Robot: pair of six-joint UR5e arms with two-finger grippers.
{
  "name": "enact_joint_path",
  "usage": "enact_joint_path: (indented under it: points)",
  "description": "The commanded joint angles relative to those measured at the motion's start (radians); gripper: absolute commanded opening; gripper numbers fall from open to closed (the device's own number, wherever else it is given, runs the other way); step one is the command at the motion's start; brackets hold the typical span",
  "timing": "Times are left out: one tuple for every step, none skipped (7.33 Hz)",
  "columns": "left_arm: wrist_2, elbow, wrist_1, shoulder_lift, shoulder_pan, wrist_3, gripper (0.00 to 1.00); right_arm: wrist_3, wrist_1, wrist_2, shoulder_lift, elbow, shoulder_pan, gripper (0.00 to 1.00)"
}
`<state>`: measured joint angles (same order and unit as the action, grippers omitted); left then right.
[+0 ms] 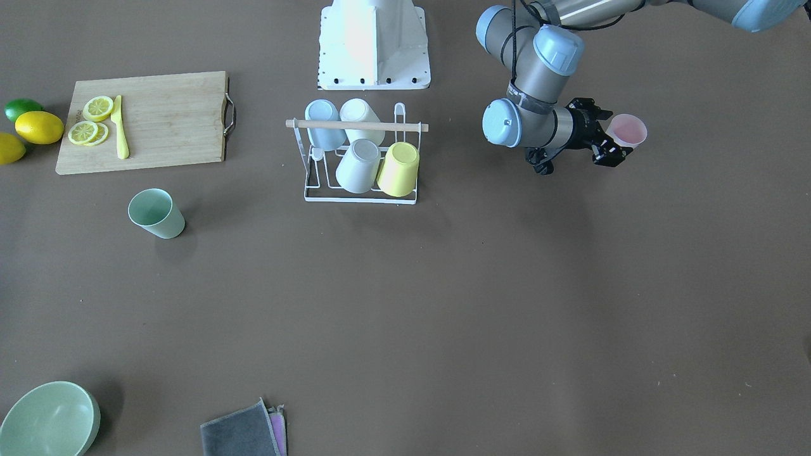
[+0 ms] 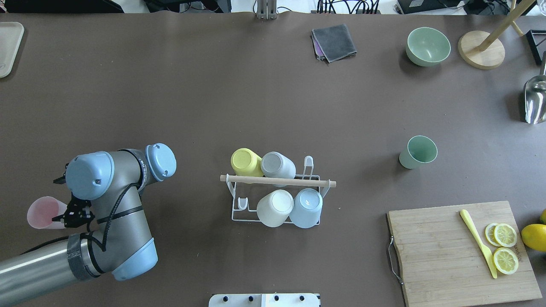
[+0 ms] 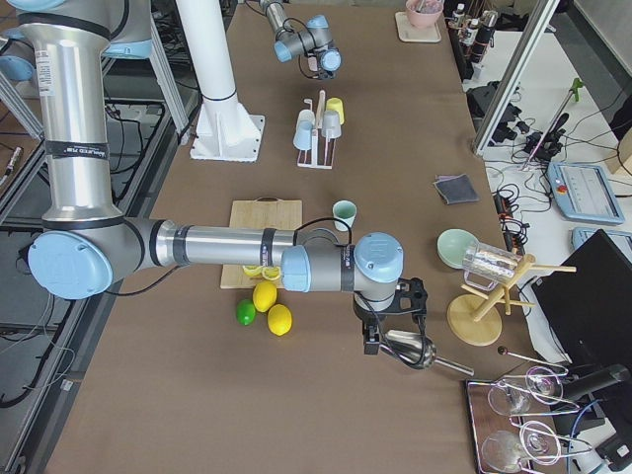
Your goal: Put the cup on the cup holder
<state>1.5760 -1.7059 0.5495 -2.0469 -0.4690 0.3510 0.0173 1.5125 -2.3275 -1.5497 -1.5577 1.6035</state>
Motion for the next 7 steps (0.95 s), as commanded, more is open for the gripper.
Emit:
enact_joint_path:
  points:
    - [-0.010, 0.028, 0.046, 0.007, 0.022, -0.004, 0.98, 0.000, 0.000, 0.002, 0.000, 0.033, 0.000, 1.00]
    - [-0.010, 0.034, 0.046, 0.007, 0.038, -0.009, 0.98, -0.003, -0.003, 0.005, -0.001, 0.015, 0.001, 1.00]
    - [-0.010, 0.034, 0.046, 0.008, 0.047, -0.010, 0.98, -0.005, -0.003, 0.007, 0.000, 0.010, 0.001, 1.00]
    - [-0.010, 0.028, 0.046, 0.014, 0.049, -0.030, 0.98, -0.010, -0.002, 0.007, -0.009, 0.002, 0.001, 1.00]
    - [-0.008, 0.026, 0.046, 0.016, 0.046, -0.035, 0.97, -0.002, -0.003, 0.034, -0.010, 0.004, 0.001, 1.00]
    - [-0.008, 0.020, 0.047, 0.028, 0.046, -0.035, 0.97, -0.005, -0.003, 0.055, -0.004, 0.002, 0.001, 1.00]
    - [-0.008, 0.022, 0.073, 0.043, 0.043, -0.037, 0.97, -0.008, -0.003, 0.054, -0.009, 0.001, 0.001, 1.00]
